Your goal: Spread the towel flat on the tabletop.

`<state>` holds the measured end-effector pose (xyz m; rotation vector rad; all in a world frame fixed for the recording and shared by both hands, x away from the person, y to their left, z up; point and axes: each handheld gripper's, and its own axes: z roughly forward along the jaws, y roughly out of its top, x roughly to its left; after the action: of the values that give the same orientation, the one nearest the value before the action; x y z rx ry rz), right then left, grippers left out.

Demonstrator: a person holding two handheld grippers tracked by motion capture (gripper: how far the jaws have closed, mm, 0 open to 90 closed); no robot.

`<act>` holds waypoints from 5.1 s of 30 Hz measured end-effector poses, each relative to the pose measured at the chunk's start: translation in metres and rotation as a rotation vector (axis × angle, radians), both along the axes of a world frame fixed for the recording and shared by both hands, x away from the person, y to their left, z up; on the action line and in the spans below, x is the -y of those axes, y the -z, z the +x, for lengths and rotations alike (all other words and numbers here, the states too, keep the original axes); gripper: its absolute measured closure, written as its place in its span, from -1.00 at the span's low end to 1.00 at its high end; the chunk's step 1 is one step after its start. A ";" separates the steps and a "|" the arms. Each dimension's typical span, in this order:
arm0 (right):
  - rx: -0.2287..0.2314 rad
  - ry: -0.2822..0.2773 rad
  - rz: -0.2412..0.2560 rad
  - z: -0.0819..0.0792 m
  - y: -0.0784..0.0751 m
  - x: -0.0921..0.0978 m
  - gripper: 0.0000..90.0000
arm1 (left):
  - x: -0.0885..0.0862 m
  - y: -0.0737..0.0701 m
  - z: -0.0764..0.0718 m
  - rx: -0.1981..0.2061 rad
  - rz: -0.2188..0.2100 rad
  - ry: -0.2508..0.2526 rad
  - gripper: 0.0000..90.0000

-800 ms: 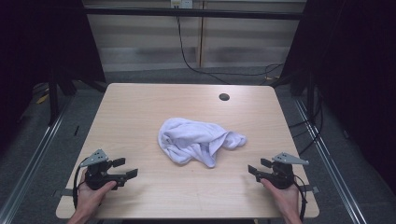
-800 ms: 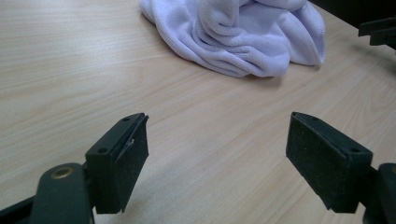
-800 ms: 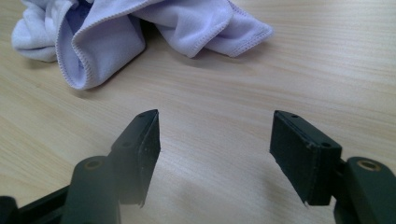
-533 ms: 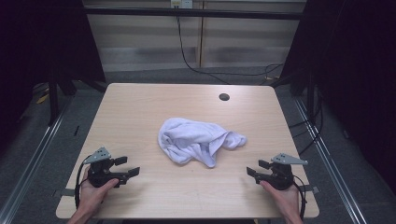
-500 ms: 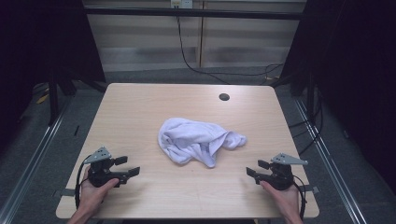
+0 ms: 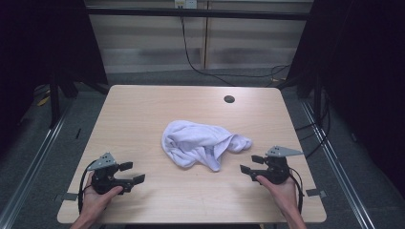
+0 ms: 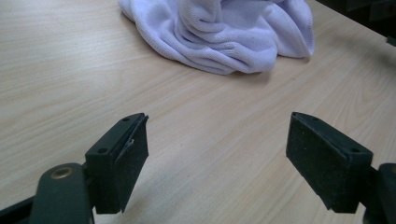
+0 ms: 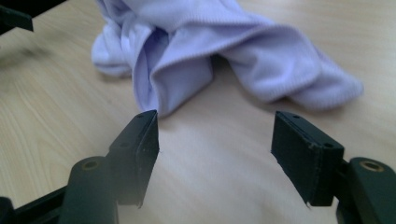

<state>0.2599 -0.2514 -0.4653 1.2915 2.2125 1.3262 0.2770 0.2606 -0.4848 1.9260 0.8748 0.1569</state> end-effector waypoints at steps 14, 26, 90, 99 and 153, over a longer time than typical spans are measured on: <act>-0.019 -0.065 0.004 0.087 -0.011 -0.034 -0.53 | 0.001 -0.001 0.000 0.009 0.003 0.003 -0.55; -0.117 -0.118 -0.070 0.127 0.029 -0.078 -0.48 | -0.001 -0.001 0.000 0.010 -0.003 0.001 -0.55; -0.049 -0.276 -0.011 0.011 0.032 -0.115 -0.16 | 0.087 -0.001 0.010 -0.049 0.093 0.253 0.36; -0.016 -0.306 -0.019 0.021 0.036 -0.127 0.84 | 0.094 -0.024 0.008 -0.004 0.048 0.279 -0.12; 0.257 0.120 0.038 0.032 -0.095 0.014 0.89 | -0.029 -0.099 0.053 0.174 -0.311 -0.162 0.83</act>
<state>0.2920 -0.2657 -0.3702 1.1726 1.9165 1.4065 0.3298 0.2891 -0.3860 1.5300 0.8813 0.2644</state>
